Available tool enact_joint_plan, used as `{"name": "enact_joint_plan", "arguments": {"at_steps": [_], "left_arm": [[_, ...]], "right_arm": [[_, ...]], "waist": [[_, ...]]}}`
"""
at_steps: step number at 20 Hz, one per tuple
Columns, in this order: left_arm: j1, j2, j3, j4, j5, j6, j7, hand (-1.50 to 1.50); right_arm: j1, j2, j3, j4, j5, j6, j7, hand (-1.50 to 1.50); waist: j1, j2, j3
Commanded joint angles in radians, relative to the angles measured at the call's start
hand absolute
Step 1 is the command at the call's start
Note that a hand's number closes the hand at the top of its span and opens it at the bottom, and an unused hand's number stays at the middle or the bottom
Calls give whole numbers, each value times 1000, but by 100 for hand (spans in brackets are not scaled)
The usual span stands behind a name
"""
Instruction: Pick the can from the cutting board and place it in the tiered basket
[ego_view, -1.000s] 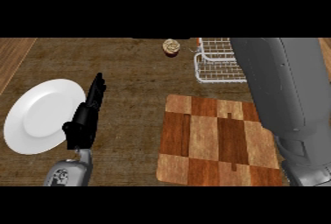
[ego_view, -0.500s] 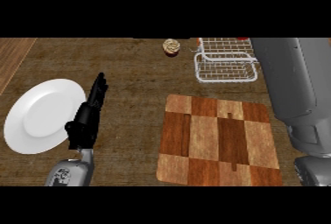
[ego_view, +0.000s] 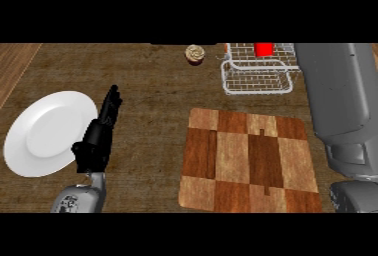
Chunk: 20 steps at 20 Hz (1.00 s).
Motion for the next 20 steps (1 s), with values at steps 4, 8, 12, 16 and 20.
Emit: {"name": "enact_joint_plan", "arguments": {"at_steps": [4,8,12,16,20], "left_arm": [[-9,6,13,5,1,0,6,0],[26,-11,9,-10,-12,31,12,0],[40,0,8,-49,-5,18,28,0],[3,18,58,17,17,14,-10,0],[44,29,42,-27,7,5,4,0]], "right_arm": [[63,-85,-95,-131,-48,-113,28,-150],[147,-90,-151,-367,-121,-25,155,-150],[317,-152,-269,-538,-260,26,92,-150],[539,-138,-342,-767,-387,130,70,-150],[710,-157,-498,-927,-609,270,22,-150]], "waist": [[-19,-4,0],[-45,-17,0],[-50,-16,1],[-65,-13,0],[-65,-16,1]]}}
